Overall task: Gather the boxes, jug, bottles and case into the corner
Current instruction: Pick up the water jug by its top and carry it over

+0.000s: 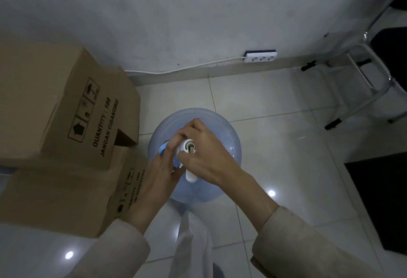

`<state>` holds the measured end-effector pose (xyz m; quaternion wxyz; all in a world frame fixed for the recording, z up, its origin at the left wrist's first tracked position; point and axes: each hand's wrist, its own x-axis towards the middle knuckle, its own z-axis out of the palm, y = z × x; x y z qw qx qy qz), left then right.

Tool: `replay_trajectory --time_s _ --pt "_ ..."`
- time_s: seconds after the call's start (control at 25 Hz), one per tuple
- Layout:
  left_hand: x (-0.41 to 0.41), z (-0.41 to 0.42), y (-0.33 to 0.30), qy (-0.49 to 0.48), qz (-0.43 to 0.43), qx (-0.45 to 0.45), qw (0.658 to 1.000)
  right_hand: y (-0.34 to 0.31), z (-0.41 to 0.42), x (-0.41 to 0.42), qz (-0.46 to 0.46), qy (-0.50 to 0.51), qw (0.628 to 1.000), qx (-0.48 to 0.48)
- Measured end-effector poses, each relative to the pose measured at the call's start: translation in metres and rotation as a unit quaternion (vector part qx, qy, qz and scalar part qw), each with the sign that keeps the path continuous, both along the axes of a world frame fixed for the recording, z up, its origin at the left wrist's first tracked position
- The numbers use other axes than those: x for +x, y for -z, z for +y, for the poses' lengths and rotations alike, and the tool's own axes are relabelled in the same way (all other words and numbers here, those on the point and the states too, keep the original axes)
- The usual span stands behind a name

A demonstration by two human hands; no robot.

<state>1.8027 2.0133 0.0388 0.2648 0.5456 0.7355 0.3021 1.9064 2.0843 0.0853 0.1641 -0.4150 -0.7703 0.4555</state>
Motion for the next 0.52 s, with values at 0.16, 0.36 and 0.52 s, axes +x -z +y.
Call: replay_trajectory --time_s 0.16,0.36,0.52 --pt "-0.053 0.061 0.023 -0.019 0.011 -0.034 0.999 0.03 0.063 -0.055 -0.021 -0.014 1.0 0.008" --pt "-0.116 0.139 0.051 -0.038 -0.005 -0.069 0.997 0.054 0.134 -0.125 -0.011 -0.006 1.0 0.0" --pt "-0.163 0.185 0.077 -0.046 -0.012 -0.085 0.995 0.086 0.182 -0.175 -0.02 0.008 1.0 -0.006"
